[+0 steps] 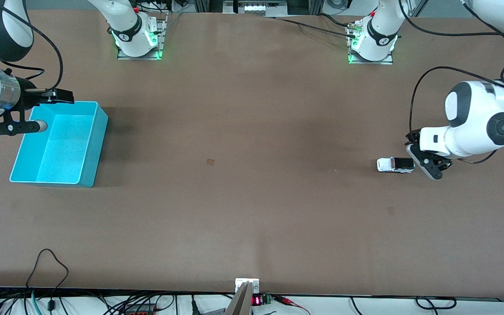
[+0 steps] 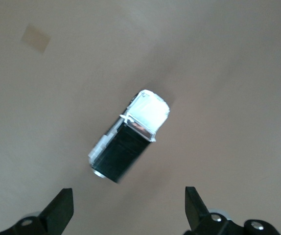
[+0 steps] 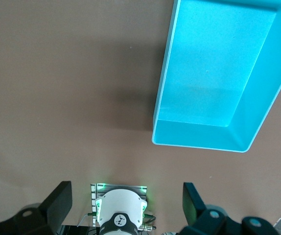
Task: Wind and store white jeep toy
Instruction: 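Lower the left gripper over the white jeep and close on it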
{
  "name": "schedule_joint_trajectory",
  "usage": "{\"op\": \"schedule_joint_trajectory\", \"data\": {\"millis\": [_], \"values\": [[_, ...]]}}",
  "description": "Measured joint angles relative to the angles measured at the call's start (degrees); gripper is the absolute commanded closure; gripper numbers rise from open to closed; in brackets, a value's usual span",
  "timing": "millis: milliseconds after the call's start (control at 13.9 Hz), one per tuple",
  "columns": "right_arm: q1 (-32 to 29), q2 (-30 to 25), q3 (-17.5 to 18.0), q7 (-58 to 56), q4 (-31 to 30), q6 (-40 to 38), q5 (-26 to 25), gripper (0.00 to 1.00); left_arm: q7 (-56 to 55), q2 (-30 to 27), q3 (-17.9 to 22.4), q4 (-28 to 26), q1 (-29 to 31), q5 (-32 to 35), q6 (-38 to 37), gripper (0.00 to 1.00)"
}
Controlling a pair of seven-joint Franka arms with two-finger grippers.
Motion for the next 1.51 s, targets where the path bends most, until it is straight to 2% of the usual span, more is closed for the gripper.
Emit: {"op": "schedule_joint_trajectory", "data": {"millis": [144, 431, 718, 1508], "values": [[-0.08, 0.09, 0.00, 0.00, 0.00, -0.01, 0.00, 0.00, 5.80, 1.33, -1.32, -1.30, -0.01, 3.21, 4.25, 0.00], [-0.15, 0.11, 0.00, 0.00, 0.00, -0.03, 0.00, 0.00, 15.68, 2.90, -2.31, -4.70, -0.03, 4.19, 10.46, 0.00], [-0.34, 0.11, 0.00, 0.00, 0.00, -0.05, 0.00, 0.00, 22.83, 3.26, -2.29, -6.05, 0.87, 4.23, 12.27, 0.00], [-0.47, 0.13, 0.00, 0.00, 0.00, -0.30, 0.00, 0.00, 26.62, 6.19, -2.27, -6.39, 2.73, 6.45, 16.81, 0.00]]}}
